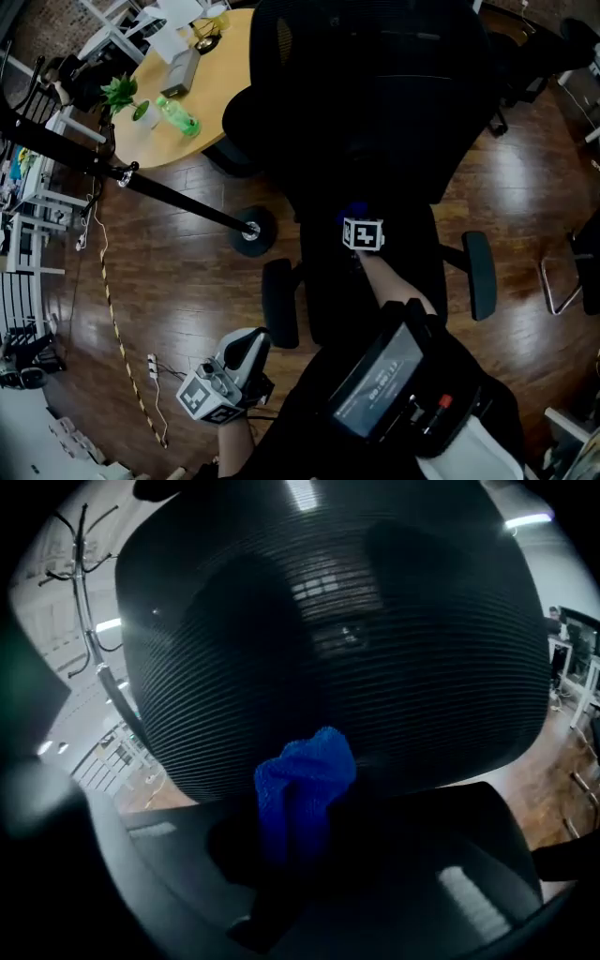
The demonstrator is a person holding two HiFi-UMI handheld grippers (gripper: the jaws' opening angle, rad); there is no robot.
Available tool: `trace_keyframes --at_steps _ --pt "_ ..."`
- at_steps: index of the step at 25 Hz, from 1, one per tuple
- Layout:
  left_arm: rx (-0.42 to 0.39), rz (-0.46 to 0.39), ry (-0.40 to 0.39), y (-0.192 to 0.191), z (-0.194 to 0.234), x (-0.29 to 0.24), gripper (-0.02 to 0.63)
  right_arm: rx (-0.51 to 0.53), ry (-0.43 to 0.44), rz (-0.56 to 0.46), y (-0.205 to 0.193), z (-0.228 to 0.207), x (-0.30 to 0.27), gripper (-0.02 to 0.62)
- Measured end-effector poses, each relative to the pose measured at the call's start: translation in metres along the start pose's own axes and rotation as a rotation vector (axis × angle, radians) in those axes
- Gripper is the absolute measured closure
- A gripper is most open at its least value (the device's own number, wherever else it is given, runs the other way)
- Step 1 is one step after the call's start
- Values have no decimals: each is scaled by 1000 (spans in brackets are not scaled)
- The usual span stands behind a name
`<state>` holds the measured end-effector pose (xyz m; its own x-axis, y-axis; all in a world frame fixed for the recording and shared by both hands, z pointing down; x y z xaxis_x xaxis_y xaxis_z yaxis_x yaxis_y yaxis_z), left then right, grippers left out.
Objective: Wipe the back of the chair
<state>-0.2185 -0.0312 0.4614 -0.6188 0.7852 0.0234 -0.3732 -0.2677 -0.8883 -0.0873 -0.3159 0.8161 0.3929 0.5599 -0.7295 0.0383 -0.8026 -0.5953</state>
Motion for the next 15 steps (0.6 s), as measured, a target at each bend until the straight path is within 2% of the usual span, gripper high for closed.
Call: trace_keyframes --at_steps 3,6,9,12,15 --pt "-18 -23 57 4 4 30 612 49 91 75 -24 59 -12 566" --pt "-24 -37 79 11 7 49 612 129 168 20 -22 99 -15 566" --pt "-26 -56 84 10 16 57 612 174 341 -53 -9 150 -10 566" --pt "-35 -64 48 14 17 53 612 166 499 -155 24 191 37 566" --pt "-48 -101 -32 31 3 25 612 193 676 -259 59 210 122 566"
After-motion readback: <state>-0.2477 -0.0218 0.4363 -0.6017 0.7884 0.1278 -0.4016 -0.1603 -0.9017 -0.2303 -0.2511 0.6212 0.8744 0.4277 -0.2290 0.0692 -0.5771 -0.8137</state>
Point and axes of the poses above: the fingertips, and each gripper's own axes: x backward along the fingers, z to its left, y out of its top, the point moved 1 cm from there along x, backward along the fingers, and after that the axes turned 3 degrees about -x, right-handed, at the moved point
